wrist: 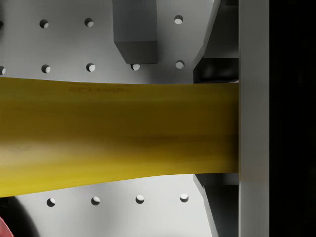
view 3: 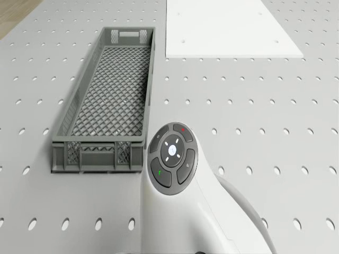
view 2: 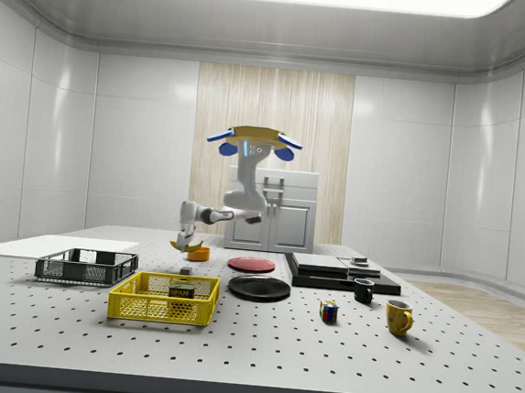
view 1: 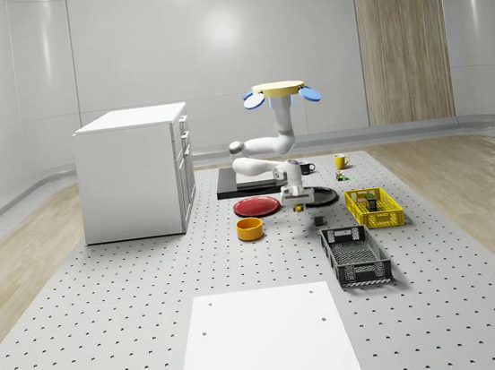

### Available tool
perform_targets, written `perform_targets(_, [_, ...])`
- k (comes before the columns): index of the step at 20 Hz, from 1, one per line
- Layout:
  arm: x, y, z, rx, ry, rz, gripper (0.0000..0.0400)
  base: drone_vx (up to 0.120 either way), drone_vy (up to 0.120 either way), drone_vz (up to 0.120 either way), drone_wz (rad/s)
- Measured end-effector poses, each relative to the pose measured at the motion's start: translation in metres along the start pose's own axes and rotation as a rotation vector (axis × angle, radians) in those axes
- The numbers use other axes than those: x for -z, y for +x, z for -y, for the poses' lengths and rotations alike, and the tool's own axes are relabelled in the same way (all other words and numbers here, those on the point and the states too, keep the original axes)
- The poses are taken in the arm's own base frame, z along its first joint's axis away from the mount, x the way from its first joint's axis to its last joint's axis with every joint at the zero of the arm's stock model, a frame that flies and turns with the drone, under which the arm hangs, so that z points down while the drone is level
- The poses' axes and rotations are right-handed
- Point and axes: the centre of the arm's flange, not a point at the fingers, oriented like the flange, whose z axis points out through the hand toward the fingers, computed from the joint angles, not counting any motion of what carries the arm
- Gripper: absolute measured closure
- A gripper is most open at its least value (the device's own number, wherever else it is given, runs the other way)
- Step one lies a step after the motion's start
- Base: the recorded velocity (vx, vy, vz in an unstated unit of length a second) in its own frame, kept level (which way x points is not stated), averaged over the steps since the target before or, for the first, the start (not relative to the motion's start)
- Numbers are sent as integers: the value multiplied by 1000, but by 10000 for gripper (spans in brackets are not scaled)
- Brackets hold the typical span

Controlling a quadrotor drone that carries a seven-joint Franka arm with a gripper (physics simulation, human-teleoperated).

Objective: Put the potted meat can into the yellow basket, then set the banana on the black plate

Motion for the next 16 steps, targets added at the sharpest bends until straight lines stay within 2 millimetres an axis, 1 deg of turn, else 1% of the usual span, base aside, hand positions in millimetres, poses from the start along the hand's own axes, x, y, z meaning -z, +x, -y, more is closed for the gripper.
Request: perform_targets(16, [1,0,0,-1,0,0,207,-120,120,0,0])
